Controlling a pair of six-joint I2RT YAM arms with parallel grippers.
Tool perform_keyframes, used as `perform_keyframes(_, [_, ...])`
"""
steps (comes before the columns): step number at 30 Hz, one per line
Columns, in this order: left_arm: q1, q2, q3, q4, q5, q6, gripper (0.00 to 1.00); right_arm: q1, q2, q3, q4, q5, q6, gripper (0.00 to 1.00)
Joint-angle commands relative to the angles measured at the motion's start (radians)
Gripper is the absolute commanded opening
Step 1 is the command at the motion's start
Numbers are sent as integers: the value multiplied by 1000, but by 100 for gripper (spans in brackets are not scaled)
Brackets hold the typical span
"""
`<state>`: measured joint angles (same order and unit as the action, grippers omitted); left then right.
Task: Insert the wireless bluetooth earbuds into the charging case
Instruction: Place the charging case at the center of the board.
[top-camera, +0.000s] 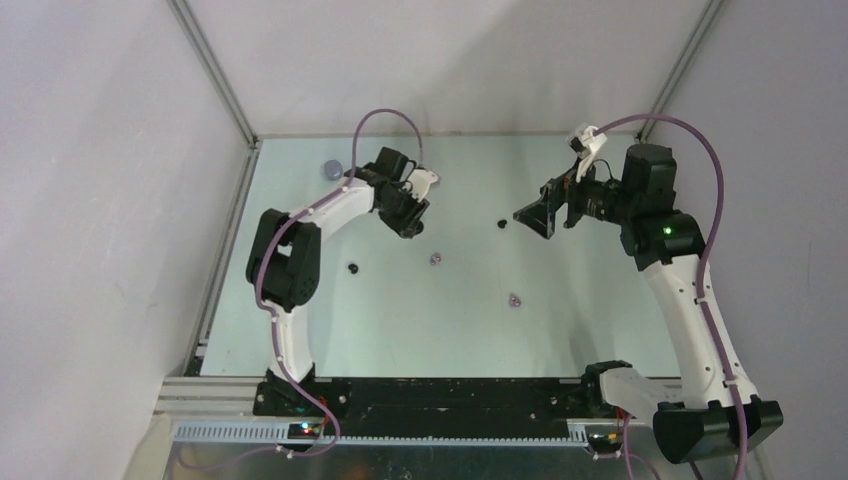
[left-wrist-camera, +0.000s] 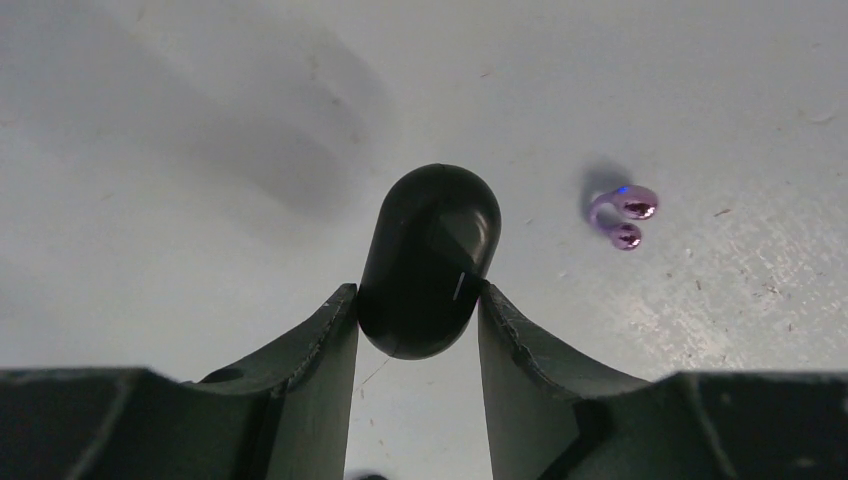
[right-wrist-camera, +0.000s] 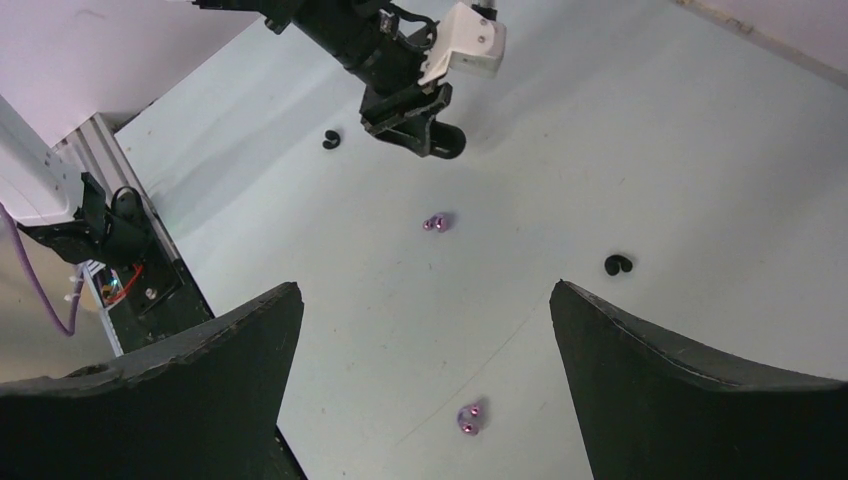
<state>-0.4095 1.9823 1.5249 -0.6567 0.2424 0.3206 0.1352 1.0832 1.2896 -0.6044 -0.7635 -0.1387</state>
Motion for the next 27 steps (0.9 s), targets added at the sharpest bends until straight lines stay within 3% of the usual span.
perform_keyframes(1, [-27,-46,-30,51,2,72,40,15,-17,-22,54,18,-17,100])
perform_keyframes(6, [-30,-44,-42,29,42,123,46,15,-60,-66,78,41,-24,100])
perform_keyframes(11, [-30,-29,-16,-31,41,154,66,15,-72,-72,79,39,-24,100])
perform_keyframes(16, [-30,21,45,-127,20,171,98,16,-79,-71,88,33,-17,100])
perform_keyframes(22, [31,-171,78,-116,83,121,99,102,-14,-17,61,158,-85,100])
perform_keyframes(27, [210,-347,77,-36,173,11,99,269,220,152,-38,262,-193,100])
